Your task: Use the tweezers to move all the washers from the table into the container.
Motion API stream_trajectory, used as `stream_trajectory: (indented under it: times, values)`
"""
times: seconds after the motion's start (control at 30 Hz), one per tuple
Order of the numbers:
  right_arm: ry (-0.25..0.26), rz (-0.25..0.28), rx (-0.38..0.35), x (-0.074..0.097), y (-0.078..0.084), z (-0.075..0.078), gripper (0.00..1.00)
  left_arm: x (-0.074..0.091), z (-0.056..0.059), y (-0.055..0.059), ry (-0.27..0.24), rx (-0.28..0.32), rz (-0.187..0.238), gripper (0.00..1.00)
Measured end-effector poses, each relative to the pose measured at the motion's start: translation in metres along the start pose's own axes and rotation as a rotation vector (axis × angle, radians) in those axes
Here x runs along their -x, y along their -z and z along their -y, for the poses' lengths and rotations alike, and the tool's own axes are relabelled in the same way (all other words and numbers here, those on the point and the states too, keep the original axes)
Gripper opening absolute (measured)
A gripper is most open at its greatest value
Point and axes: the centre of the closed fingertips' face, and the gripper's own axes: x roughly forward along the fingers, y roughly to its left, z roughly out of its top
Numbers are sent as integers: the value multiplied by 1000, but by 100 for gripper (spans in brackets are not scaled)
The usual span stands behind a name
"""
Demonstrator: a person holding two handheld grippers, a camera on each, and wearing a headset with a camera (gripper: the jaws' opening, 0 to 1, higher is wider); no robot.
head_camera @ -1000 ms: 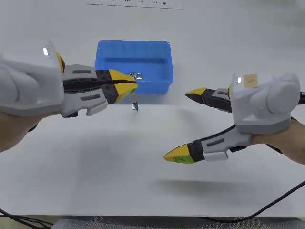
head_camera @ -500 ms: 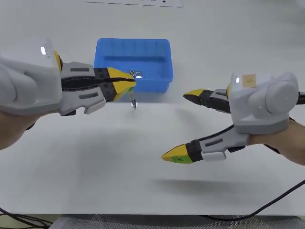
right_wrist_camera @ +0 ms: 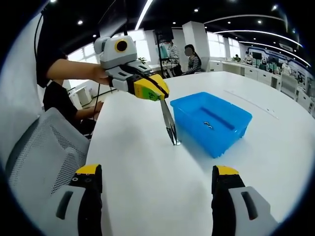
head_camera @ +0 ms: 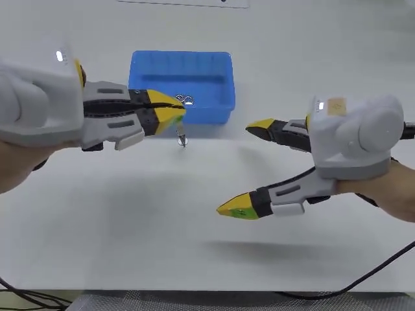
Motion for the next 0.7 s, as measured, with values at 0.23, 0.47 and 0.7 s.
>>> stream_trajectory:
  times: [0.23,0.47,0.7]
  values:
    - [-40,8,5,-14,-13,0,82,-2,-9,1,24,35,-13,5]
    - [-85,19,25,-34,-27,4,67,0,-9,3,51,61,-10,5]
    - [-127,51,57,-51,-50,14,51,3,-5,6,73,63,-19,5]
